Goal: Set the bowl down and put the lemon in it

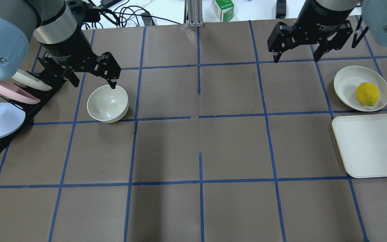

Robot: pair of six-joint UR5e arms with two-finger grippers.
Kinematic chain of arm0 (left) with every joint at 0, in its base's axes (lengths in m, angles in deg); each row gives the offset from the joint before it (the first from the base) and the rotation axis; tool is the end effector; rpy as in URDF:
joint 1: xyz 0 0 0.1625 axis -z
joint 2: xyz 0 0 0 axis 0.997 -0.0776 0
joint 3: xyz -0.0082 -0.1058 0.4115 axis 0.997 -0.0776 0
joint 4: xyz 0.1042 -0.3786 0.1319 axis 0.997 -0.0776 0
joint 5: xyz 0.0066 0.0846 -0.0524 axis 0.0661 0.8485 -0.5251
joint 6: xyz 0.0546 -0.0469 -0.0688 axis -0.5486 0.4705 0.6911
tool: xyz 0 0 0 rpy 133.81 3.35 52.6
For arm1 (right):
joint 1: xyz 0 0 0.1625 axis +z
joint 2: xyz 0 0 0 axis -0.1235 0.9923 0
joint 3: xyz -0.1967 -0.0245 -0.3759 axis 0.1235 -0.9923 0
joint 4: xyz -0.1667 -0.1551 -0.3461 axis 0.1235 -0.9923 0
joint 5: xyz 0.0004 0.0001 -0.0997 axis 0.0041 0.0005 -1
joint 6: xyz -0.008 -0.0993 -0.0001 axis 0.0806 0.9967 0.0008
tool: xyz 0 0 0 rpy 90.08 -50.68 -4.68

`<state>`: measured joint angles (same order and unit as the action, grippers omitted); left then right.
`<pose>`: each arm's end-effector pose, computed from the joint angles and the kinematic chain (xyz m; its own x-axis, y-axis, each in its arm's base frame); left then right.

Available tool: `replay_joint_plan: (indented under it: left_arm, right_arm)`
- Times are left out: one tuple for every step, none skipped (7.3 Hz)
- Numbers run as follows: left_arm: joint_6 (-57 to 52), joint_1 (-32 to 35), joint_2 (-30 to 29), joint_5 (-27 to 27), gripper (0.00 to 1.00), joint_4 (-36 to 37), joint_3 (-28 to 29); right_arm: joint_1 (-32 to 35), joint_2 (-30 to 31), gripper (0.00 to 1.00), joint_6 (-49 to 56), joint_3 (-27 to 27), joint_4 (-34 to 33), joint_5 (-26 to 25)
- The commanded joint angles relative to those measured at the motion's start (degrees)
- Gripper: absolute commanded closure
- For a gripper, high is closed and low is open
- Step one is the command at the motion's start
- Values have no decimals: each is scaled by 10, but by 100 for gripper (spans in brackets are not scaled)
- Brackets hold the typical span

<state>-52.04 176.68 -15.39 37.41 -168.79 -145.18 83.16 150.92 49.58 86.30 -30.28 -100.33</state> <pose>-0.1401 -0.4943 0.4845 -0.9955 0.0899 -0.0285 0.0894 0.9958 0.0202 0.1379 -0.5082 0.5146 -0.9996 0.0087 -0.0254 0.0107 0.9967 -0.0810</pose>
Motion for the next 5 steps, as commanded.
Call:
replay_joint_plan:
  left_arm:
    - [0, 0, 5, -3, 0, -8, 1]
    - [0, -1, 7, -3, 0, -8, 0]
    - [0, -1, 7, -7, 0, -8, 0]
    - [0, -2, 6, -7, 0, -2, -7]
    - [8, -3, 6, -8, 0, 5, -15]
  right_arm:
    - [0, -1, 0, 0, 0, -1, -1]
    - [0, 0, 0, 0, 0, 0, -1]
    - [0, -3, 0, 4, -1, -1, -1]
    - [-9, -7, 0, 13, -4, -2, -2]
    - [-35, -18, 0, 24, -15, 6, -27]
